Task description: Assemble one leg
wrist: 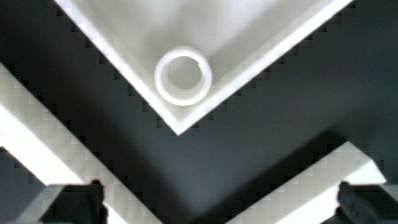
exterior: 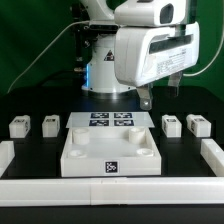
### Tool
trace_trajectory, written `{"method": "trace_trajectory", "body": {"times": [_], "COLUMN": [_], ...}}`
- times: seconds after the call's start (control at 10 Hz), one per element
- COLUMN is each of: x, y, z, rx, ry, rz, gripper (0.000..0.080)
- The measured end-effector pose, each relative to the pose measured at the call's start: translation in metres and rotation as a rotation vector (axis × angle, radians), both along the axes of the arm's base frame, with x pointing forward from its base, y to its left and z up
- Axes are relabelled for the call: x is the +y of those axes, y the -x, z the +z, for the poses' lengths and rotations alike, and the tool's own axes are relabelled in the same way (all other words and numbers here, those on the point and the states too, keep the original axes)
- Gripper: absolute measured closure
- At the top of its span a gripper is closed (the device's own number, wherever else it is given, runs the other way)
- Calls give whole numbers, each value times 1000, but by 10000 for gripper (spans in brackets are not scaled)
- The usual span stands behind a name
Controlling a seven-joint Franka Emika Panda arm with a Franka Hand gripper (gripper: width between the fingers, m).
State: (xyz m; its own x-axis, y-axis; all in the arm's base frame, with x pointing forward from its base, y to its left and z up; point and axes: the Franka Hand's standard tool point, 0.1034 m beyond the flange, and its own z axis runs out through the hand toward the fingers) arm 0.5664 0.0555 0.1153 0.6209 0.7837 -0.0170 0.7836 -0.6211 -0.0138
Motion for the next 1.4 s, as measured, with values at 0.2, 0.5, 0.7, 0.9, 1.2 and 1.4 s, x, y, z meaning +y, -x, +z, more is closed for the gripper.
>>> {"method": "trace_trajectory", "body": {"times": [0.2, 0.5, 0.7, 0.9, 1.2, 1.4], "x": [0, 0, 0, 0, 0, 0], "y": [0, 0, 0, 0, 0, 1], "z": [0, 0, 0, -1, -1, -1], "rx": [0, 0, 1, 1, 2, 3], "ry": [0, 0, 0, 0, 0, 0], "rz": [0, 0, 0, 0, 0, 0], "gripper": [150, 150, 150, 150, 150, 150]}}
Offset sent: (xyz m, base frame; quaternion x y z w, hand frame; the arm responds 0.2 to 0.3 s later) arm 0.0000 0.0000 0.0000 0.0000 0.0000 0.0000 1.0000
